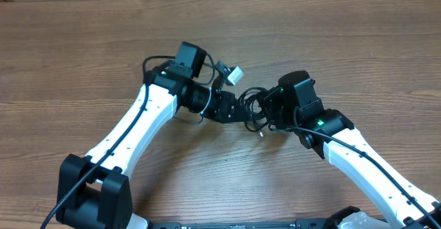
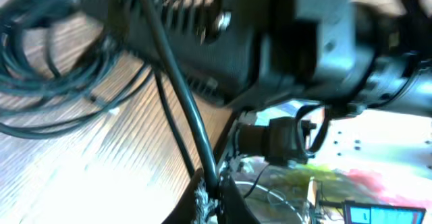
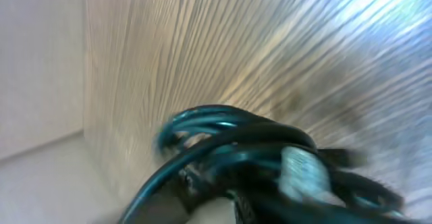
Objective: Untangle cables
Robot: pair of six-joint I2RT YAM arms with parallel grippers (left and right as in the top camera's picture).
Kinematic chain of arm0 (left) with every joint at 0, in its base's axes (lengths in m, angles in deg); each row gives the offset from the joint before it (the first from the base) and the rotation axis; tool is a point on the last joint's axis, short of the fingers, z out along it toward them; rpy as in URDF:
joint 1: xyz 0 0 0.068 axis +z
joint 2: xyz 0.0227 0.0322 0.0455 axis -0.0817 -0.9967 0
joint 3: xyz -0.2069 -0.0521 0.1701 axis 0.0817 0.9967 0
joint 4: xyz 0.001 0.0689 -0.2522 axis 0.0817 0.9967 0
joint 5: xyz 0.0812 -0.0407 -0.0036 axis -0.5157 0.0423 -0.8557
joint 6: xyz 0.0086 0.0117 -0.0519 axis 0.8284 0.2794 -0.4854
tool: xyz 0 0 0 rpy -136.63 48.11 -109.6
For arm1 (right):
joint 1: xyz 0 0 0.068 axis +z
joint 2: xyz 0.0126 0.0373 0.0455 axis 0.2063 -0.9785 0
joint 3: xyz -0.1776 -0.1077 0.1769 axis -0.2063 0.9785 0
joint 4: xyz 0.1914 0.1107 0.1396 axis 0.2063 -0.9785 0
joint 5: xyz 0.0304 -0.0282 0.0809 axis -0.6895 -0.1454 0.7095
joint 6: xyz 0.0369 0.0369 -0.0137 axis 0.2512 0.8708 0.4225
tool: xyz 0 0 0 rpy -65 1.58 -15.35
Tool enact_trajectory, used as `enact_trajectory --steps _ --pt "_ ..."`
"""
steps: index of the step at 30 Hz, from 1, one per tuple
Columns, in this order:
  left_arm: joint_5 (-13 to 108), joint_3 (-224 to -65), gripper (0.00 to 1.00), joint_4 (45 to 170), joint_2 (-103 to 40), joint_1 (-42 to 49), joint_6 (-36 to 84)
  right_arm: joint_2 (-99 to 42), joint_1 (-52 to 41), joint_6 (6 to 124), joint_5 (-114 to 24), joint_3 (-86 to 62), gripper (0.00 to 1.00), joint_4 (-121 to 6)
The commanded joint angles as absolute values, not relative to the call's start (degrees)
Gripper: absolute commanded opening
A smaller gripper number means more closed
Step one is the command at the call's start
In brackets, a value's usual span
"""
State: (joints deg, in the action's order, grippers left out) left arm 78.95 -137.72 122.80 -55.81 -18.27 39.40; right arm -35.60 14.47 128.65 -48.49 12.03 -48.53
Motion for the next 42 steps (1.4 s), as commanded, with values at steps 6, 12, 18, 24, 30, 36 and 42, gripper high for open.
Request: enact_trajectory --steps 6,12,18,24,30,36,42 --pt "75.7 -137.8 0.04 129.1 -55.4 -18.2 46.9 -35.5 13.7 127.9 -57.1 11.3 0.21 -49.1" --pt "57.4 -137.8 0.04 129.1 -55.4 -16.7 43.2 -35.5 13.7 120.5 -56.4 11.3 0.13 -59.0" --pt "41.7 -137.8 0.04 128.9 -55.4 -15.5 36.6 -35.5 13.7 104.1 -46.8 11.3 0.12 -66.5" --pt "32.1 -137.8 0.04 126.9 -55.4 -15.5 32.5 -35.5 13.7 92.3 -40.9 11.3 0.13 -66.8" --pt "31.2 -137.8 0.53 126.4 -55.4 -15.5 33.1 -35.5 13.7 92.3 -40.9 11.3 0.17 -66.9" --pt "26.7 -137.5 0.68 127.8 -55.4 -15.5 29.4 -35.5 13.7 91.6 -41.0 11.3 0.18 -67.5" --pt "26.6 -135.7 0.74 125.1 -55.7 -15.5 28.6 -35.5 13.7 91.7 -41.0 11.3 0.20 -67.9"
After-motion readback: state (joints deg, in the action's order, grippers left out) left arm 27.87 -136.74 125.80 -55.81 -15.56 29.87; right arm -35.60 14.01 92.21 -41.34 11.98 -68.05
